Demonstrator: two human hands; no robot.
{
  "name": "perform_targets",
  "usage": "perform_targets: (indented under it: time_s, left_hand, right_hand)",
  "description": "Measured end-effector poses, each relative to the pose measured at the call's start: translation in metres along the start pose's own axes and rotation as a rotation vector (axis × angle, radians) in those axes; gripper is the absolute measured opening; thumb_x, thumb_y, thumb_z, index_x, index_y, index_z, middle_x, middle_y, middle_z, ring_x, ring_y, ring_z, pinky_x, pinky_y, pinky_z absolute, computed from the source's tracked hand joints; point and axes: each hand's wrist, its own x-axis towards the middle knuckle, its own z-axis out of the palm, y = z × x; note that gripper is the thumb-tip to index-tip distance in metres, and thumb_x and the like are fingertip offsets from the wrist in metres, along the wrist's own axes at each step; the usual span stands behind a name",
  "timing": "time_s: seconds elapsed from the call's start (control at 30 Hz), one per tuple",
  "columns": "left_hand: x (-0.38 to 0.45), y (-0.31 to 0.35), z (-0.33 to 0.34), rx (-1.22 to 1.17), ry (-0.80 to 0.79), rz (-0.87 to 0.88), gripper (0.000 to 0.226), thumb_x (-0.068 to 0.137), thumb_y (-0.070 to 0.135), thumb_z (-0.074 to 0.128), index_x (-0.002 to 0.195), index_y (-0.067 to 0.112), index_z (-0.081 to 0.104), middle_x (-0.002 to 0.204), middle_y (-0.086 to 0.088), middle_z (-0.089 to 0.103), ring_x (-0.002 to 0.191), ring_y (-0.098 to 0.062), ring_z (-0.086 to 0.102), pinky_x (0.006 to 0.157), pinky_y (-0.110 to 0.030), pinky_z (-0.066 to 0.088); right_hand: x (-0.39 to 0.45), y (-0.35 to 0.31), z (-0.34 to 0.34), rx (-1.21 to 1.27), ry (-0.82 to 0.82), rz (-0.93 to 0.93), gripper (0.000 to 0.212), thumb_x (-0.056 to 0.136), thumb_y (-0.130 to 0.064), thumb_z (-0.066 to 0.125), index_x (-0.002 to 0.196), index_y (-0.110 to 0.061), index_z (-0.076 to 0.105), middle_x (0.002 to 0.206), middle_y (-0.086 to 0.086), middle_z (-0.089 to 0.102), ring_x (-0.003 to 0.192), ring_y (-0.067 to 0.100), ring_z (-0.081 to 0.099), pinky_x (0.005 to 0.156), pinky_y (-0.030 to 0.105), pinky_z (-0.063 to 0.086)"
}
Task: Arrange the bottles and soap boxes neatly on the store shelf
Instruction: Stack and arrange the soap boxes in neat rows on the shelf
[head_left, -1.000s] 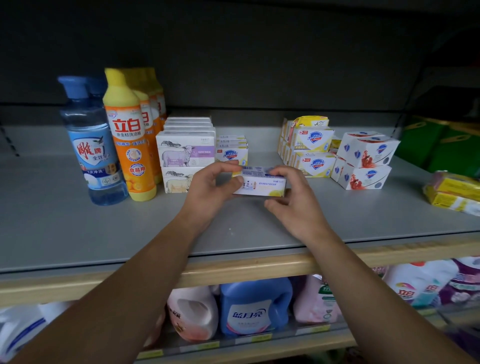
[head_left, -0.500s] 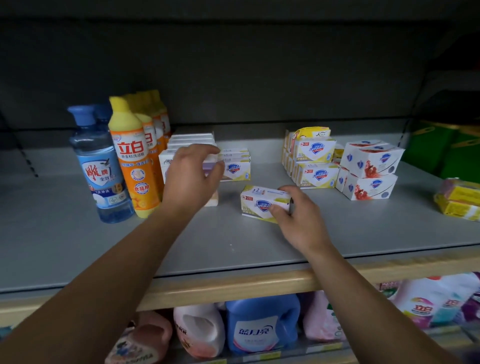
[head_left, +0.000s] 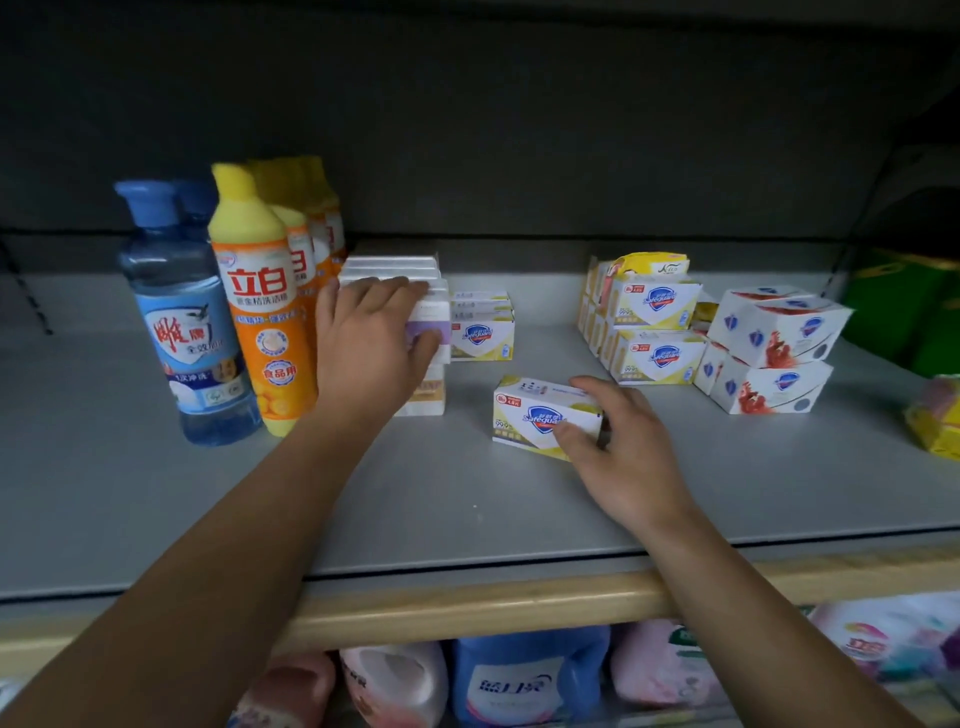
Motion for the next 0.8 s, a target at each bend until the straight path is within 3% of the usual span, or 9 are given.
perform_targets:
  time_s: [0.1,0.2,0.33,0.4,0.5,0.63,0.8]
  left_hand:
    - [0.001,-0.002,0.002,-0.014,0.002,-0.016,0.047,0.088,0.044,0.06,0.131,0.023,0.057,0.134,-0.005,0.059,0.126,-0.03,0.048,0.114,-0.049,0.019]
    - [0.001,-0.002,0.003,-0.013,-0.006,-0.038,0.048,0.089,0.045,0.057,0.132,0.025,0.055,0.138,-0.002,0.055,0.131,-0.029,0.043,0.115,-0.053,0.016]
    - [0.001,-0.002,0.003,-0.038,-0.022,-0.081,0.048,0.088,0.045,0.057,0.133,0.029,0.053,0.138,0.001,0.054,0.132,-0.027,0.039,0.114,-0.059,0.016]
    - [0.001,-0.003,0.003,-0.052,-0.022,-0.089,0.048,0.088,0.044,0.059,0.133,0.029,0.052,0.138,0.002,0.054,0.131,-0.027,0.038,0.113,-0.058,0.019]
    - [0.001,-0.003,0.005,-0.083,-0.022,-0.102,0.049,0.088,0.042,0.06,0.134,0.029,0.051,0.138,0.002,0.052,0.131,-0.027,0.037,0.113,-0.056,0.021]
    - [0.0,-0.004,0.006,-0.134,0.0,-0.107,0.049,0.088,0.042,0.061,0.134,0.028,0.053,0.136,0.002,0.053,0.13,-0.027,0.037,0.108,-0.056,0.03]
    - [0.0,-0.006,0.008,-0.158,0.021,-0.1,0.049,0.086,0.043,0.062,0.131,0.027,0.055,0.133,0.002,0.055,0.126,-0.026,0.038,0.102,-0.049,0.036]
  right_hand:
    - [0.0,-0.004,0.0,-0.122,0.02,-0.073,0.05,0.084,-0.02,0.069,0.132,-0.026,0.057,0.126,-0.003,0.053,0.116,0.022,0.047,0.094,0.02,0.033]
    - [0.009,-0.012,0.0,-0.305,-0.07,-0.202,0.048,0.085,-0.023,0.069,0.131,-0.027,0.058,0.125,-0.003,0.055,0.115,0.023,0.044,0.091,0.024,0.034]
    - [0.043,-0.015,-0.002,-0.369,-0.21,-0.21,0.043,0.086,-0.018,0.068,0.127,-0.027,0.059,0.123,0.001,0.06,0.117,0.024,0.048,0.094,0.029,0.038]
    - [0.063,-0.012,0.003,-0.351,-0.211,-0.213,0.043,0.087,-0.014,0.068,0.127,-0.025,0.058,0.126,0.002,0.059,0.12,0.024,0.046,0.096,0.024,0.032]
    - [0.092,-0.008,0.021,-0.373,-0.174,-0.221,0.045,0.089,-0.014,0.066,0.131,-0.024,0.056,0.13,0.001,0.056,0.123,0.024,0.044,0.085,0.013,0.017]
    - [0.124,-0.007,0.054,-0.329,-0.215,-0.291,0.046,0.088,-0.013,0.067,0.133,-0.02,0.058,0.131,0.004,0.058,0.124,0.028,0.047,0.105,0.027,0.033]
    - [0.136,-0.001,0.094,-0.378,-0.163,-0.403,0.05,0.089,-0.015,0.063,0.138,-0.02,0.055,0.137,0.007,0.051,0.129,0.031,0.038,0.107,0.029,0.029]
